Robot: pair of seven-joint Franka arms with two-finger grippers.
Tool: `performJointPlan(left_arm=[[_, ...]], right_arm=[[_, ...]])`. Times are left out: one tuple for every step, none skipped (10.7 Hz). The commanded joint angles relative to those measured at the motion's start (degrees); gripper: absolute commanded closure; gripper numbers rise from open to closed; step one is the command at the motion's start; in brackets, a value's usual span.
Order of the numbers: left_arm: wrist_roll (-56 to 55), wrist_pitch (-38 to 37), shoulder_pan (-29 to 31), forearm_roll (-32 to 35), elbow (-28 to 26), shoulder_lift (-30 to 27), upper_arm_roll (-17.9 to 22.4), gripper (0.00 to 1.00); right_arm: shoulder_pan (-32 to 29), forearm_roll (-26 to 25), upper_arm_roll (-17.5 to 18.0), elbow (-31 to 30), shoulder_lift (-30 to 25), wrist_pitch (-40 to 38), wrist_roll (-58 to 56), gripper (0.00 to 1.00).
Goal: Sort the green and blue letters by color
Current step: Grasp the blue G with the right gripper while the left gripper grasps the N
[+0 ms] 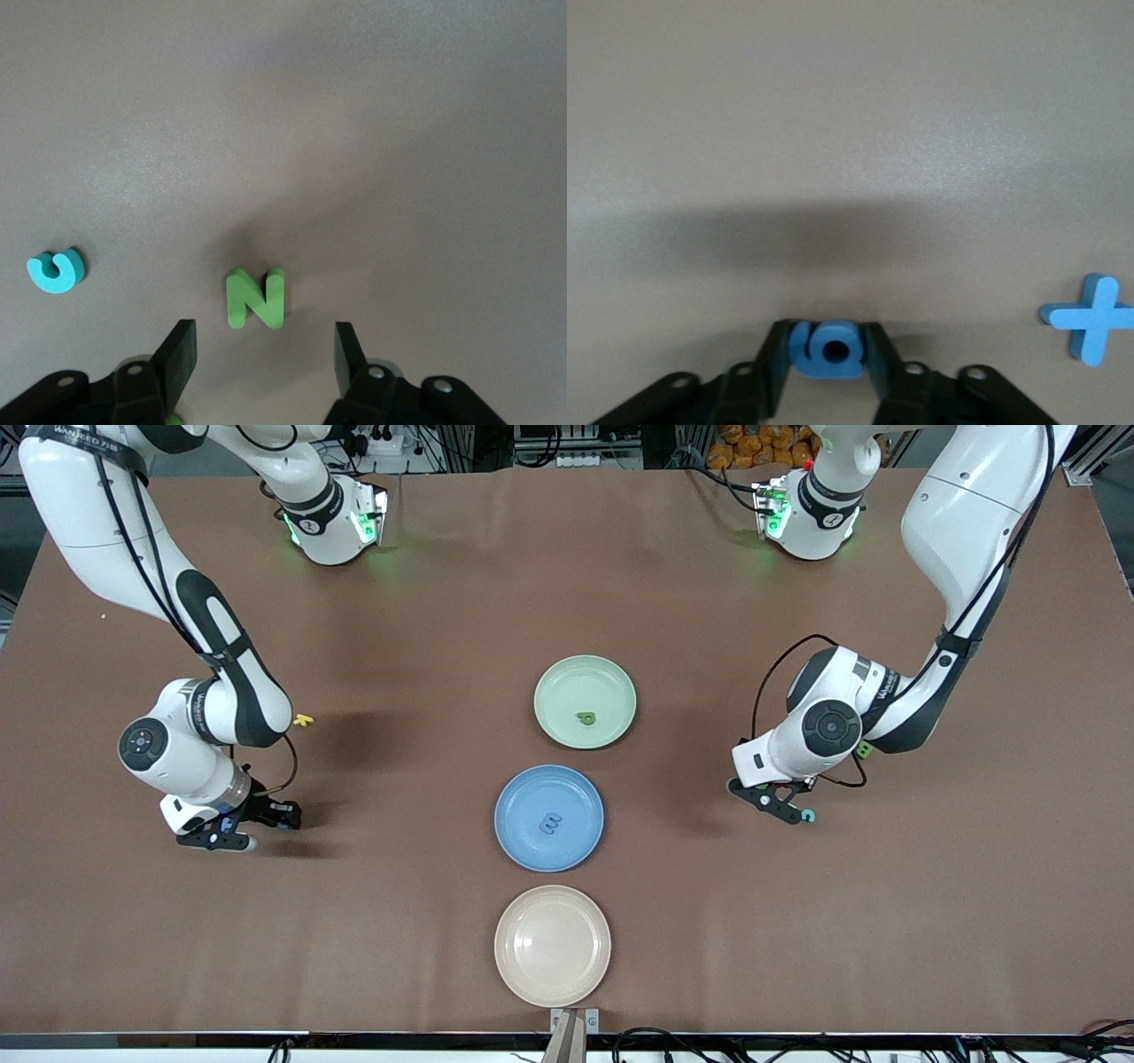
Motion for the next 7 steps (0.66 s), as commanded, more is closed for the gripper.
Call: performJointPlan(left_arm=[[-0.4, 1.6, 0.5, 3.7, -0.5, 0.8, -0.6, 0.32], [-0.5, 1.8, 0.5, 3.8, -0.5, 1.4, -0.5, 0.32], [-0.5, 1.9, 0.5, 3.8, -0.5, 1.4, -0.5, 0.33], [-0.6, 1.9, 0.5, 3.7, -0.4, 1.6, -0.5, 0.33], [-0.6, 2.0, 0.5, 3.7, -0.3, 2.1, -0.5, 0.33], [-0.5, 2.7, 0.5, 3.8, -0.4, 2.3, -0.4, 0.34], [-0.5, 2.7, 0.5, 3.8, -0.4, 2.2, 0.3, 0.34]], right_arm=[[0.2, 0.9, 0.2, -1.1, -0.1, 0.7, 0.0, 1.0], [0.3, 0.9, 0.2, -0.9, -0.3, 0.2, -0.1, 1.0], [0.3, 0.7, 0.7, -0.8, -1.0, 0.0, 0.1, 1.0], [0.3, 0.8, 0.7, -0.4, -2.0, -0.7, 0.4, 1.0], [0.3, 0.9, 0.7, 0.1, -3.4, -3.3, 0.6, 1.0], [1.2, 1.1, 0.7, 1.0, -4.3, -6.3, 2.0, 1.0], [2.7, 1.0, 0.7, 2.0, -4.4, -7.2, 5.5, 1.0]])
